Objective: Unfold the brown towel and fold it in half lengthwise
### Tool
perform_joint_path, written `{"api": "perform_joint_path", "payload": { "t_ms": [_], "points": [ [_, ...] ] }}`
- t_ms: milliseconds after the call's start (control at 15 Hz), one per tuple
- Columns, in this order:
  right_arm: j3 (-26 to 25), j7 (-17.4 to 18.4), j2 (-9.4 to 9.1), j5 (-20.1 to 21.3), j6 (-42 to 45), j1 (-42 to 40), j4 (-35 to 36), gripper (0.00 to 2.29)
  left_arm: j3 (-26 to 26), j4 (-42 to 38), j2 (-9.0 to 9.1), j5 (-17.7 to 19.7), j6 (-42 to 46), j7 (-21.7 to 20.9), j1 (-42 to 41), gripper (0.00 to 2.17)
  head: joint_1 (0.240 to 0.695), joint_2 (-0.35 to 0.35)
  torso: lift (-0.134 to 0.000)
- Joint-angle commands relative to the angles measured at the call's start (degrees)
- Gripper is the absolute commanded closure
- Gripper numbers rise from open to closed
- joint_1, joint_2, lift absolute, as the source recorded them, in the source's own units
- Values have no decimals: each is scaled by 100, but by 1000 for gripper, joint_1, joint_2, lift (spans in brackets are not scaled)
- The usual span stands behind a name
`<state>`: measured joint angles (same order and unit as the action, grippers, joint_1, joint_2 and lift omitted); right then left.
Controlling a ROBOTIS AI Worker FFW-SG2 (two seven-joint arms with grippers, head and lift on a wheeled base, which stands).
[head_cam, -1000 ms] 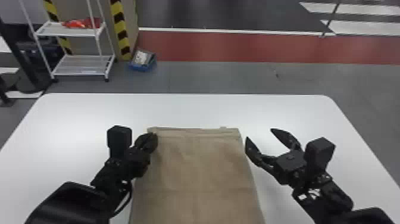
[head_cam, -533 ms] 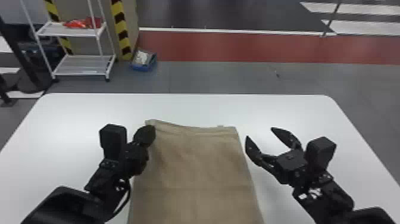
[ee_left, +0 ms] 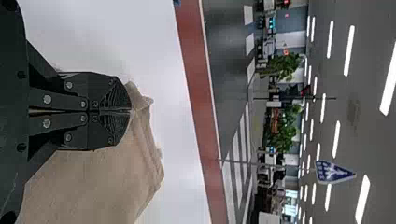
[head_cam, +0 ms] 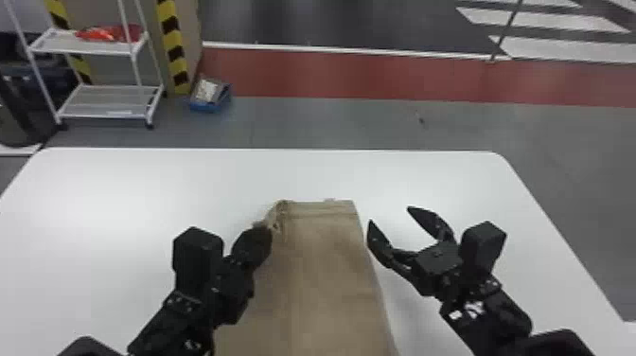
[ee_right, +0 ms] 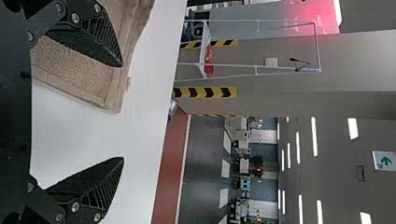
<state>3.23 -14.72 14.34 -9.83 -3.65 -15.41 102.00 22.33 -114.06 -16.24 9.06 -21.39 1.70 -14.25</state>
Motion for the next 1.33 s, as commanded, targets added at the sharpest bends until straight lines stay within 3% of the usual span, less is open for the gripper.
{"api": "perform_joint_path", "payload": {
  "t_ms": [0,267,333,400,933,1267],
  "points": [
    [-24,4,-2,-37,17,-59,74,188,298,24,7,-168,-55,-12,-8,1214,695,-154,-125],
    [-33,4,-19,-45,52,-103,74,188,307,-187,-28,-18,-55,-267,-78,738,695,-196,-125],
    [-33,4,-19,-45,52,-111,83,188,272,-231,-28,-27,-37,-267,-87,343,695,-203,-125],
    [-24,4,-19,-37,52,-129,83,188,202,-293,-63,-18,-20,-258,-122,113,695,-205,-125],
    [345,4,-133,-19,-106,-428,347,188,-343,-187,-195,105,279,-179,-192,90,695,-126,-125],
    [1031,30,-177,227,-369,-472,426,242,-343,191,-186,105,472,-179,-34,107,695,-33,-125]
  ]
}}
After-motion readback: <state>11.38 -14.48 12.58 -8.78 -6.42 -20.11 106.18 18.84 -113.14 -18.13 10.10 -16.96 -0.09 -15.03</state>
